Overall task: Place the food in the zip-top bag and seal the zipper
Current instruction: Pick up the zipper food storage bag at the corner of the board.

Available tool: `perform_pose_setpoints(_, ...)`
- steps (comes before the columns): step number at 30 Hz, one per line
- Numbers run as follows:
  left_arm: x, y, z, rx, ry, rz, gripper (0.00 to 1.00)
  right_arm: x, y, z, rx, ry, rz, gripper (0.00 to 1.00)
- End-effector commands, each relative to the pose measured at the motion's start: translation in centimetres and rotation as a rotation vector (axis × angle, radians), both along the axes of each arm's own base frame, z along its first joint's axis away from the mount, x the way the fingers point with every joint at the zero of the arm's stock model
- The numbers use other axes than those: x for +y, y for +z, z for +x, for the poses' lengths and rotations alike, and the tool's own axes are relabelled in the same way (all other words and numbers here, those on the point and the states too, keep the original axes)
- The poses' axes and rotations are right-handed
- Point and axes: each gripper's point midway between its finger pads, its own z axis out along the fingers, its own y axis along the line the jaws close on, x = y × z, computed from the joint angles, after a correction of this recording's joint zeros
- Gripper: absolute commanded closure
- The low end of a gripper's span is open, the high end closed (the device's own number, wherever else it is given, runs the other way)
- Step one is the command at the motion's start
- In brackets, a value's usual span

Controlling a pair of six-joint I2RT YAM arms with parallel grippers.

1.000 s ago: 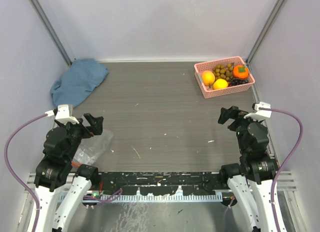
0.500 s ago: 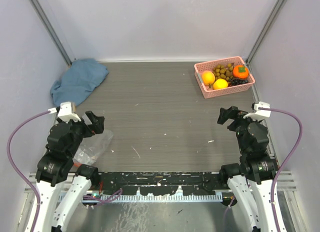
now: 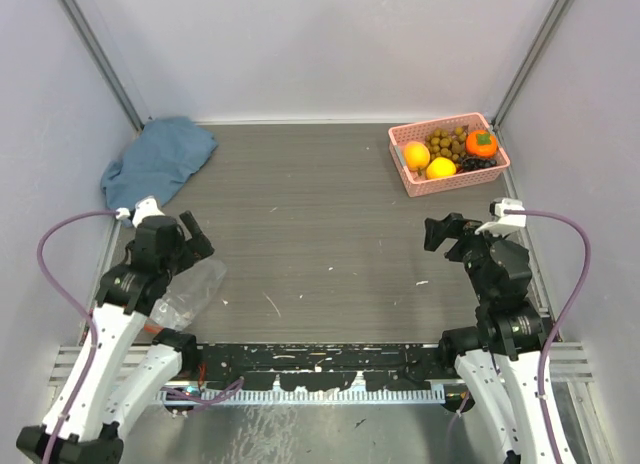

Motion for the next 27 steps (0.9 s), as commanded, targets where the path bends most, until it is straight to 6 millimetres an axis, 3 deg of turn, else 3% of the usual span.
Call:
perform_pose_setpoints(1,2.4,-2.8,-0.1,0.125,0.224,0.030,0.02,1.8,0.7,0.7,-0.034,0.090,0.032,0.00)
perform_pose_setpoints(7,3.5,-5.9,1.0,0.240,0.320,0.115,0.02,2.6,-0.3,0.7,-0.009,0.129,0.043,0.00)
perform_pose_setpoints(12,3.1,-7.4,3.1,0.243,0.325,0.123,0.02,3.1,-0.6,0.7,0.001,0.160,0.046,0.00)
perform_pose_setpoints(18,3.1,-9.6,3.7,0.292,0.305,0.161,0.03,3.6,-0.4,0.4,-0.015,0.187,0.044,0.00)
perform_pose_setpoints(22,2.3,-10.2,4.2,0.292,0.248,0.145,0.28,4.0,-0.1,0.3,-0.022,0.207,0.041,0.00)
perform_pose_setpoints(27,0.8,-9.7,4.9,0.240,0.160,0.085,0.72,4.5,-0.4,0.2,-0.013,0.241,0.043,0.00)
